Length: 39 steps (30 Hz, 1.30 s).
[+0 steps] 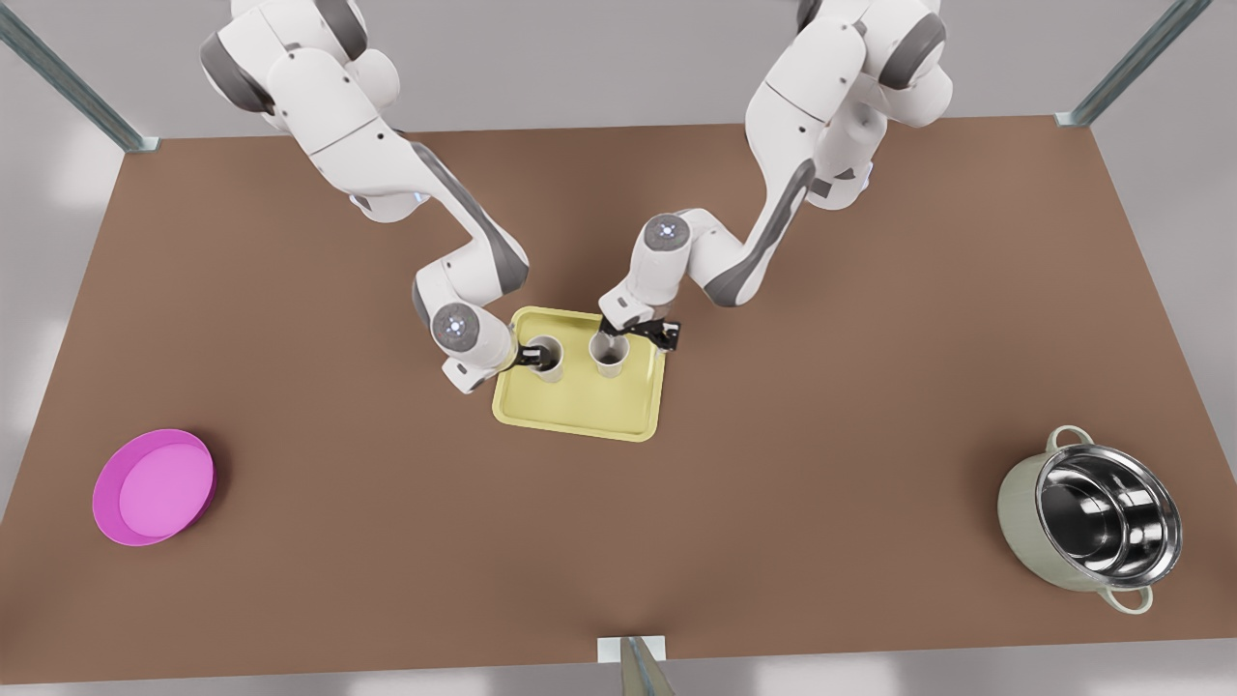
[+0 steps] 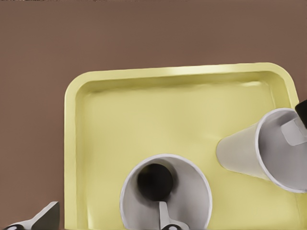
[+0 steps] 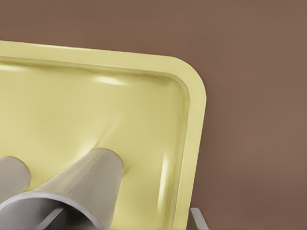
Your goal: Use the left arm to pick up the white IKEA cup from the tray and place it on the middle-left position; use the right arm to pick up the white IKEA cup from the tray and place it on the middle-right position
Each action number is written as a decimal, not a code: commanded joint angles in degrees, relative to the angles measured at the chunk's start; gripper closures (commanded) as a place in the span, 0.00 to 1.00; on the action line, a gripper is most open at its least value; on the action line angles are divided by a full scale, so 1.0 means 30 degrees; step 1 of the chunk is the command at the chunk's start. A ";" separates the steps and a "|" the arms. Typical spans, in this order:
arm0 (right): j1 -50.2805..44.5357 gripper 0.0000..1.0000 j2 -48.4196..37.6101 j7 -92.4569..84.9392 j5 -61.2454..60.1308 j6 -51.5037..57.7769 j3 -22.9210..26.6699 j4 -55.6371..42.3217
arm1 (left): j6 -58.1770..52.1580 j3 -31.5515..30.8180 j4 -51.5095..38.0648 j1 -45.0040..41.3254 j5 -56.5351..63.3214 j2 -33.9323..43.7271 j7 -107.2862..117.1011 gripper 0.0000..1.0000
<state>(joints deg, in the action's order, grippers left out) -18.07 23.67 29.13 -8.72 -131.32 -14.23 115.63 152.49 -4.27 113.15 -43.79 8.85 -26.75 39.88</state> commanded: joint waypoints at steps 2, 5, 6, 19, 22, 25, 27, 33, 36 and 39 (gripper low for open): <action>-0.0011 0.04 0.0080 -0.0247 -0.0024 -0.0114 -0.0033 0.0011 | 0.0762 0.0017 -0.0011 -0.0169 0.1415 -0.0019 0.4109 0.00; -0.0011 0.09 0.0139 -0.0218 -0.0170 -0.0114 -0.0150 -0.0018 | 0.0791 0.0017 0.0019 -0.0169 0.1826 -0.0194 0.4314 0.00; -0.0011 0.15 0.0139 -0.0014 -0.0170 -0.0084 -0.0238 -0.0018 | 0.0791 0.0017 0.0019 -0.0169 0.1827 -0.0253 0.4314 0.00; -0.0011 0.56 0.0080 0.1159 -0.0199 0.0209 -0.1175 -0.0136 | 0.1436 0.0164 -0.0157 -0.0521 0.2149 -0.1220 0.4929 0.04; -0.0011 0.67 0.0022 0.1188 -0.0200 0.0267 -0.1293 -0.0165 | 0.1377 0.0222 -0.0450 -0.0491 0.2149 -0.1220 0.5280 0.11; 0.0019 0.75 -0.0213 0.1071 -0.0200 0.0794 -0.1410 -0.0223 | 0.1348 0.0310 -0.0596 -0.0491 0.2149 -0.1220 0.5457 0.19; 0.0048 0.78 -0.0564 0.1042 -0.0170 0.1410 -0.1410 -0.0282 | 0.1348 0.0340 -0.0596 -0.0491 0.2149 -0.1220 0.5428 0.26; 0.0370 0.83 -0.1528 0.0575 -0.0199 0.3253 -0.1322 -0.0604 | 0.1348 0.0398 -0.0596 -0.0462 0.2178 -0.1220 0.5428 0.50; 0.1511 0.83 -0.1970 -0.0626 -0.0170 0.5274 -0.1234 -0.1248 | 0.1260 0.0398 -0.0596 -0.0433 0.2149 -0.1103 0.5632 0.61; 0.2859 0.83 -0.2439 -0.2560 -0.0170 0.6507 -0.1234 -0.1541 | 0.1231 0.0632 -0.0655 -0.0404 0.2120 -0.0927 0.5603 0.64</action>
<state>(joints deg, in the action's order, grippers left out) -10.36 16.63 28.71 -9.76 -118.83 -17.94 111.37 156.36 -2.48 111.18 -45.02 15.23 -29.75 53.78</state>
